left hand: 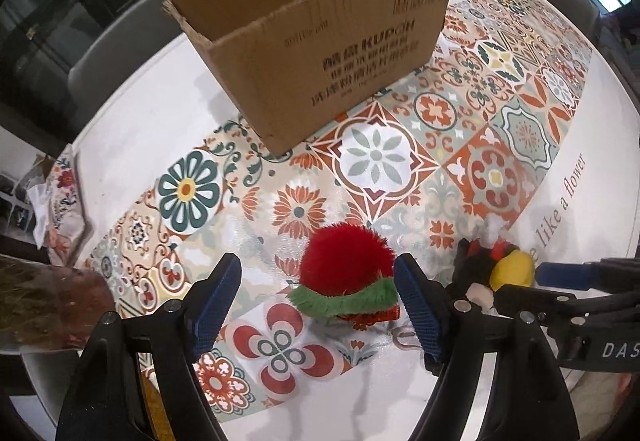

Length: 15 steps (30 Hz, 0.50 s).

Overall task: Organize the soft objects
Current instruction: 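Close the left tool on the pompom toy while the right tool grips the Mickey plush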

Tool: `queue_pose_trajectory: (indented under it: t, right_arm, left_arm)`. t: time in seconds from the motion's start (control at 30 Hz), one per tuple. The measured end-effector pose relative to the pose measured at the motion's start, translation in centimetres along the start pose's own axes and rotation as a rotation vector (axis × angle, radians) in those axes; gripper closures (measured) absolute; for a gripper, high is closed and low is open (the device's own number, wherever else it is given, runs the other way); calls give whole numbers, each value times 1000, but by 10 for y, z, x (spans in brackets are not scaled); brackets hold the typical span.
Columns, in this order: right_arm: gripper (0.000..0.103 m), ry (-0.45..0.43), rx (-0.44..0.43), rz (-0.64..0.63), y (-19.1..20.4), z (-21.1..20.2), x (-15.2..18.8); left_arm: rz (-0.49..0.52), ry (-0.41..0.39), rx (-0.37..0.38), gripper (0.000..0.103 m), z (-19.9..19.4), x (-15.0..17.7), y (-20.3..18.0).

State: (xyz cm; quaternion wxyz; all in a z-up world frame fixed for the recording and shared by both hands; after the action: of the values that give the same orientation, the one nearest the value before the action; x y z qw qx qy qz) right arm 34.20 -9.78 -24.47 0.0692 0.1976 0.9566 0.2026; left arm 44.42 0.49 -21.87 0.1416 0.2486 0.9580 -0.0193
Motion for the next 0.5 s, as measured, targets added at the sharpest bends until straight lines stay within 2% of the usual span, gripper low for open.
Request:
queue_pose_trajectory:
  t: [0.07,0.17,0.5]
  right_arm:
    - [39,5,1,36,-3,5,2]
    - [39,6,-1,80,-6,13,4]
    - [39,19,67,106,-16,36,-3]
  left_arm:
    - [-5,15,29,20,5,0,-1]
    - [-34,54,76,20,16,1,-1]
    - [-83,170,91,20,56,16,0]
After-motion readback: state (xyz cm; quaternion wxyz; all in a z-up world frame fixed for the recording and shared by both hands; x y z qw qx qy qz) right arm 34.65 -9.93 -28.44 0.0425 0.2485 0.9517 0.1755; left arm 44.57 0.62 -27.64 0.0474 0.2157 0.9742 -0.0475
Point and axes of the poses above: each gripper's, at about its wrist camera, not at the fingertips, and z roughly the way its jaws point, y to its left, x to its underside, the point moved 8 cm from there along z, roughly the way its jaws point, and after that the axes turned 14 degrees about -z, right-handed, at the moved point
